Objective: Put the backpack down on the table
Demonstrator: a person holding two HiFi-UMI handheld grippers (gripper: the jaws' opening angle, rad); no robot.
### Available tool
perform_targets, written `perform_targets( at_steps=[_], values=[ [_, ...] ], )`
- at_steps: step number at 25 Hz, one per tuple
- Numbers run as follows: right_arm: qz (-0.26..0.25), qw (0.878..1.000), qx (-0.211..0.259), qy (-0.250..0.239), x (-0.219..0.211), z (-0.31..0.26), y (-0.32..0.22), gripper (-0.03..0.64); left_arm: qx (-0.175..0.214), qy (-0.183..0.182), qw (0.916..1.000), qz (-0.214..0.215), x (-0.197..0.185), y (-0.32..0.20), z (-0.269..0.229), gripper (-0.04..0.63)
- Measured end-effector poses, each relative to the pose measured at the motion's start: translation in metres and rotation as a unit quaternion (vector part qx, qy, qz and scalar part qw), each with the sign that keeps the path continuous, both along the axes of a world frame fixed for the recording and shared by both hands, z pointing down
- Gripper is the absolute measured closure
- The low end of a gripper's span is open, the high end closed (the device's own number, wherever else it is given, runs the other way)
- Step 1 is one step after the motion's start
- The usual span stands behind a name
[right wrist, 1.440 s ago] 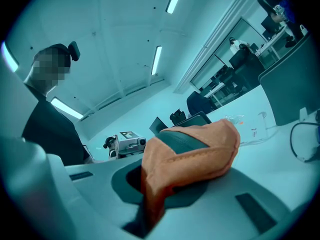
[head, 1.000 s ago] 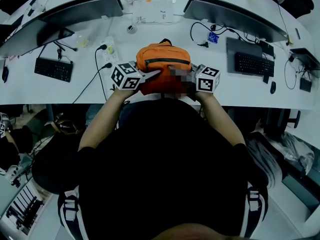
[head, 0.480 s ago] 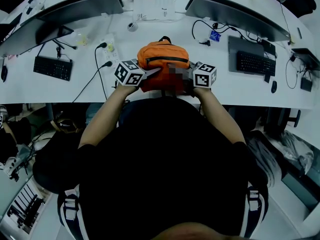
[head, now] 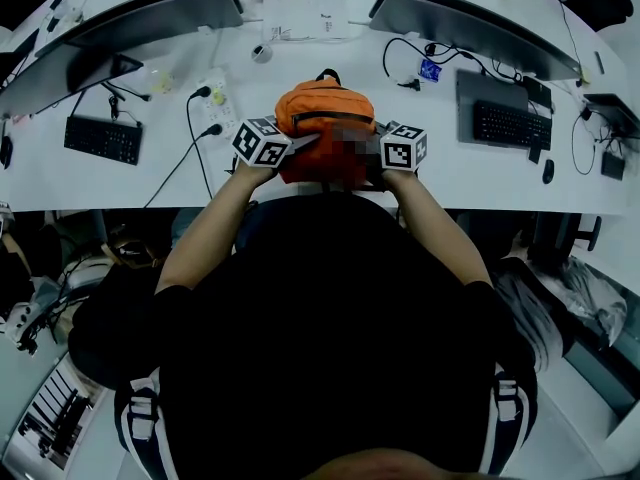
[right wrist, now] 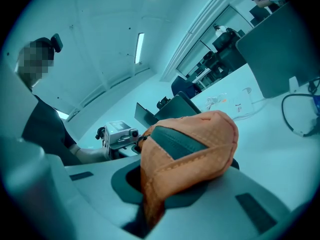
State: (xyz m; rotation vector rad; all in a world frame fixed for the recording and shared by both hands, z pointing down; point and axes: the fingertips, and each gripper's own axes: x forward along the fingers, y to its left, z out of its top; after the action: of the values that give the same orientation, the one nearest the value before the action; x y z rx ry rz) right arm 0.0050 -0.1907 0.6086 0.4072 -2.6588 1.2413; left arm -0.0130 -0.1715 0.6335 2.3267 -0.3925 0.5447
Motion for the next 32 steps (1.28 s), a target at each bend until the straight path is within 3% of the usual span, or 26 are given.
perform_targets(
  at_steps=[15, 32],
  values=[
    [0.010, 0.999, -0.038, 0.033, -0.003, 0.048, -0.022, 0.568, -0.028, -0.004, 0.9996, -0.009, -0.005, -0.020, 0.045, 0.541],
    [0.013, 0.996, -0.044, 0.077, -0.005, 0.094, -0.039, 0.568, -0.051, -0.017, 0.9982, -0.027, -0.010, -0.035, 0.088, 0.541]
  ],
)
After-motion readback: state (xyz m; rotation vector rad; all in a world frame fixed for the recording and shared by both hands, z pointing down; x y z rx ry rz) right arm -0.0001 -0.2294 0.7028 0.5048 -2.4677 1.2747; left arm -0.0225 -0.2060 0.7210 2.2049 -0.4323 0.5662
